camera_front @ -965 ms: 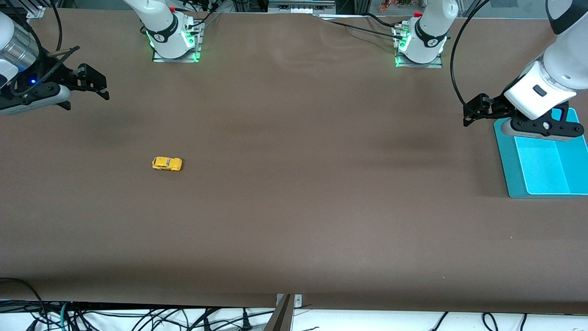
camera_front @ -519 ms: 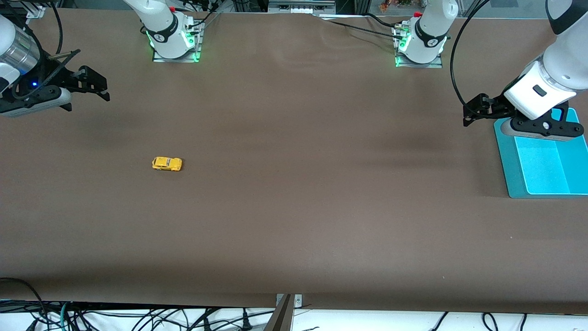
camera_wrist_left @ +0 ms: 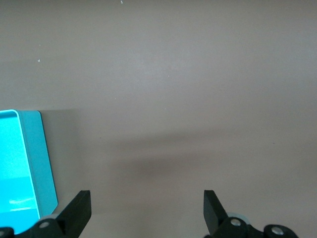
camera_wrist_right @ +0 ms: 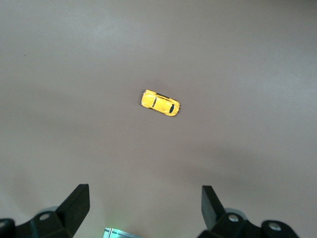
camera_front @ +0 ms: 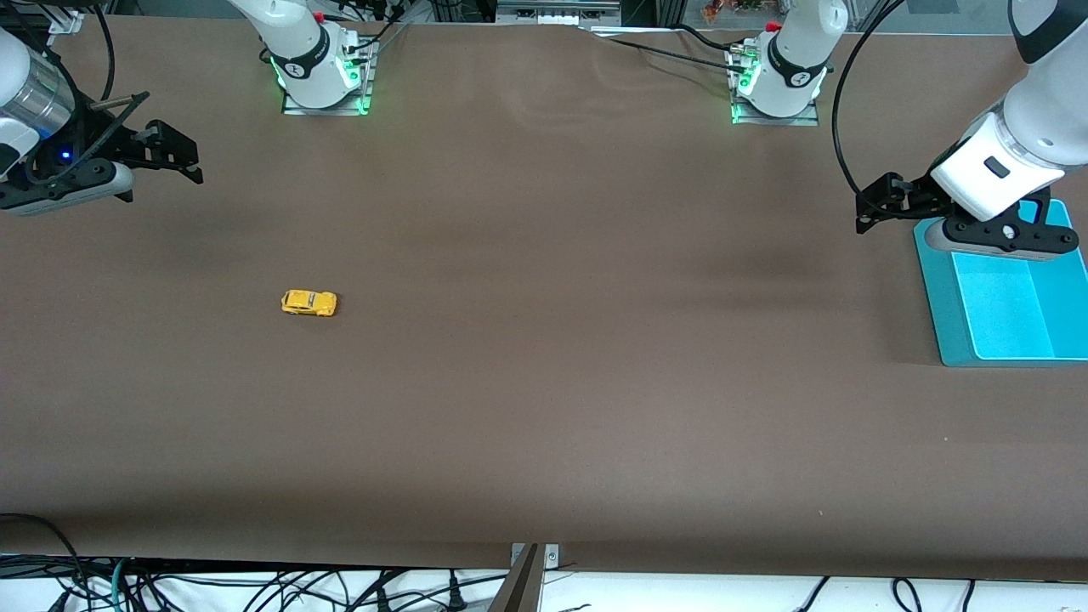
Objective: Wind and store yellow beetle car
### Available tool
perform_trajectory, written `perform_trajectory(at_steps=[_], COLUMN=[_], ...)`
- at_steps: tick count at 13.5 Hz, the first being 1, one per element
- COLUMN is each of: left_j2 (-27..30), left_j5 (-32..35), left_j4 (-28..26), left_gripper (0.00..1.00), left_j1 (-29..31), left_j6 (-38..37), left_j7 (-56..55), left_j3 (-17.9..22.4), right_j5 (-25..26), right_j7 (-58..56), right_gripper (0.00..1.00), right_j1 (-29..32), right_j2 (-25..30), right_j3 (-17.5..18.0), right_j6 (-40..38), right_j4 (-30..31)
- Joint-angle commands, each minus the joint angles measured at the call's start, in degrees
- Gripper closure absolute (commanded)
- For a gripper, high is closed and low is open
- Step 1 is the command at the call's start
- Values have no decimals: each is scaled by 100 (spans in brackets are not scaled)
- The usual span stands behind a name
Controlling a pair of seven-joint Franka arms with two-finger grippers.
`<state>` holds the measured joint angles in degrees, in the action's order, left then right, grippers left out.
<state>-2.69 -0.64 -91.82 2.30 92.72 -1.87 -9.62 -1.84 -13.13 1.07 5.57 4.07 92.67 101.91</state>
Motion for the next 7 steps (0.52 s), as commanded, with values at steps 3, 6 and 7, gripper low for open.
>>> perform_trajectory(at_steps=[3, 6, 7], left_j2=[23, 31, 23], left_j5=[-111, -111, -111], left_j4=[59, 59, 59], left_gripper=[0, 0, 0], left_j1=[-2, -2, -10], left_j6=[-70, -70, -70], left_j7=[55, 55, 55], left_j3=[-5, -5, -5], right_j5=[70, 123, 123], right_j7=[99, 117, 108], right_gripper=[0, 0, 0], right_j1=[-28, -27, -19], right_j2=[-47, -47, -56], right_j3=[-91, -100, -100], right_j6=[-109, -65, -65], right_j4=[-215, -233, -241])
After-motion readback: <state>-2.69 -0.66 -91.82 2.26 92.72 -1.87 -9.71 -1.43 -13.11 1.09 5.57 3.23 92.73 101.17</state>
